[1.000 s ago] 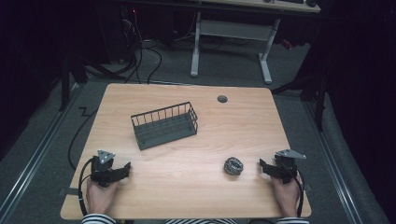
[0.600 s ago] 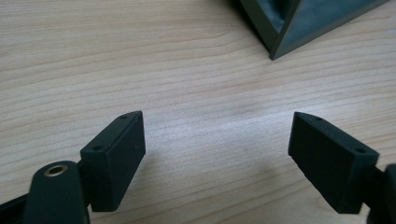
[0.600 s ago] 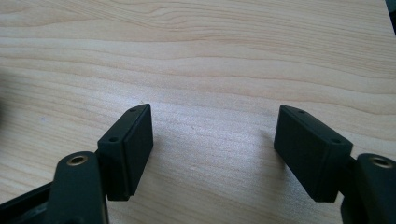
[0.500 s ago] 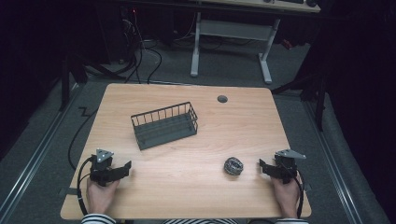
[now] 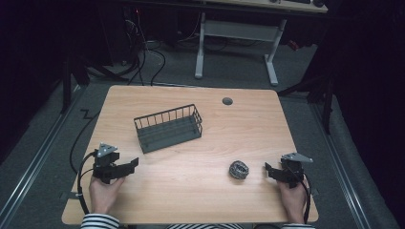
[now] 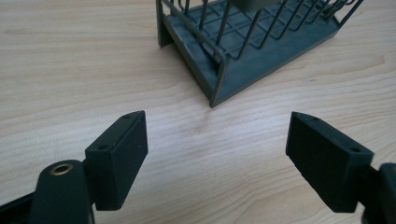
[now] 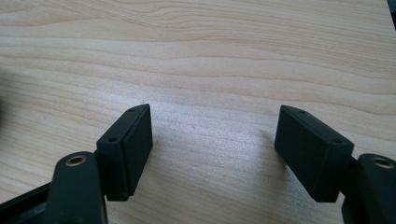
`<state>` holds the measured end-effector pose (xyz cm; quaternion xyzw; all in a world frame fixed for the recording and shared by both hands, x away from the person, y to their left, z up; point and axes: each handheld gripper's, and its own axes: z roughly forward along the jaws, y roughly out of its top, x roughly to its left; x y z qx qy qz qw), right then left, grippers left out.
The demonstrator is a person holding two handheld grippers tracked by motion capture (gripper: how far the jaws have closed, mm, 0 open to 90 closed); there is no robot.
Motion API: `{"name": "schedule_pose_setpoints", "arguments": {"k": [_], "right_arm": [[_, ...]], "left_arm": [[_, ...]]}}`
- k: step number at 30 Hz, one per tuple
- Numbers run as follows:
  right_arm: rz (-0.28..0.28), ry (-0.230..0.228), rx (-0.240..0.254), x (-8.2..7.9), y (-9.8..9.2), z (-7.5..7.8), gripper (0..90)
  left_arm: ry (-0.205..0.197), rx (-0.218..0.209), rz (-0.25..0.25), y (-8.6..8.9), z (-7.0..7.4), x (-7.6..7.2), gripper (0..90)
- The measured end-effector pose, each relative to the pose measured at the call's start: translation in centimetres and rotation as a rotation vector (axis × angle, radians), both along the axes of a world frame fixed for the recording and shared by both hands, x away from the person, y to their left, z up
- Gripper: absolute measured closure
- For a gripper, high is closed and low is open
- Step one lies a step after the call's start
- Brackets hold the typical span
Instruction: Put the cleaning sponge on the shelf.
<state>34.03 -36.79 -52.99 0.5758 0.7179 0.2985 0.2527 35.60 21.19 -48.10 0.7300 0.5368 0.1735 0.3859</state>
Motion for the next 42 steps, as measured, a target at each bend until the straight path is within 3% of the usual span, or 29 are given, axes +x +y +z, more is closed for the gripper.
{"name": "schedule_pose_setpoints", "arguments": {"k": [11, 18, 28, 32, 34, 42], "right_arm": [[0.0, 0.0, 0.0, 0.0, 0.0, 0.0, 27.9], [0.002, 0.0, 0.0, 0.0, 0.0, 0.0, 27.7], [0.005, 0.001, 0.0, 0.0, 0.0, 0.0, 27.3], [0.005, 0.001, 0.0, 0.0, 0.0, 0.0, 27.3], [0.005, 0.001, 0.0, 0.0, 0.0, 0.0, 27.3], [0.004, 0.001, 0.0, 0.0, 0.0, 0.0, 27.3]], "left_arm": [[-0.006, 0.01, -0.025, -0.8, 2.4, 1.2, 21.4], [-0.007, -0.021, -0.024, -1.1, 3.7, 2.4, 20.9], [-0.007, 0.04, -0.021, -1.9, 5.2, 4.4, 22.7], [-0.004, 0.016, -0.013, -1.9, 5.4, 5.2, 24.4], [-0.002, 0.039, -0.004, -2.1, 5.6, 5.8, 24.8], [0.015, 0.055, 0.005, -2.7, 6.0, 7.6, 26.4]]}}
